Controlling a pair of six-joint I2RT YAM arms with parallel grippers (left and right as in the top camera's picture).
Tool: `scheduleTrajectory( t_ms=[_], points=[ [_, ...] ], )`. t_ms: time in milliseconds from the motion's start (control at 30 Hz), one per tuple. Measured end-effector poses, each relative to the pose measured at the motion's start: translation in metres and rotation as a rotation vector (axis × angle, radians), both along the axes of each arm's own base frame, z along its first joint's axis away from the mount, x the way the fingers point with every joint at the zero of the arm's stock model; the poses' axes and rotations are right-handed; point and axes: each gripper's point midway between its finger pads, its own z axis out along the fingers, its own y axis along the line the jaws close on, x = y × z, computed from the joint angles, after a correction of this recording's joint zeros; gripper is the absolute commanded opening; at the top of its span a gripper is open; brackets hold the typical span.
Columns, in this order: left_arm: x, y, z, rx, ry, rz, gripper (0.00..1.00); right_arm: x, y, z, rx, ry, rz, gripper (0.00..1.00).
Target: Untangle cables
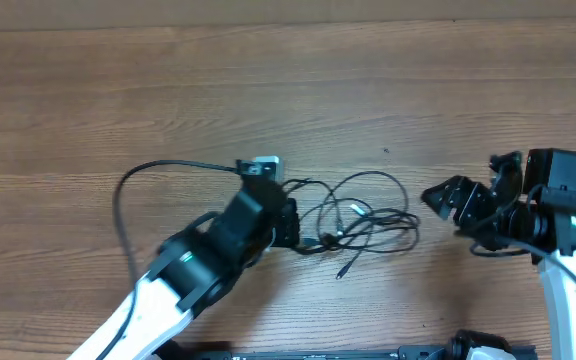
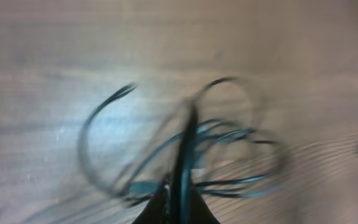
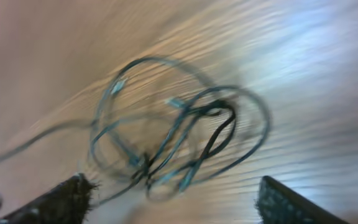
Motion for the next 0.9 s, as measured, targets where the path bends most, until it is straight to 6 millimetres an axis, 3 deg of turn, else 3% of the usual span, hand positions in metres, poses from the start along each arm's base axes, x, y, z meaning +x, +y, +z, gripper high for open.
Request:
scheduleTrajectory(
  t_ms=[133, 300, 633, 900],
  points=[
    [-0.006, 0.006, 0.037, -0.078, -0.107, -0.006, 0.04, -0.009, 0.034, 0.018, 0.117, -0.099, 0.177, 0.88],
    [-0.015, 0.014, 0.074, -0.144, -0.225, -0.026, 0.04, -0.021, 0.070, 0.011, 0.233, -0.135, 0.334, 0.88],
    [-0.014, 0.009, 0.107, -0.202, -0.353, -0.065, 0.04, -0.039, 0.153, -0.019, 0.374, -0.117, 0.477, 0.88],
    [-0.013, 0.003, 0.123, -0.226, -0.423, -0.101, 0.04, -0.052, 0.197, -0.049, 0.235, -0.025, 0.336, 0.88]
  ],
)
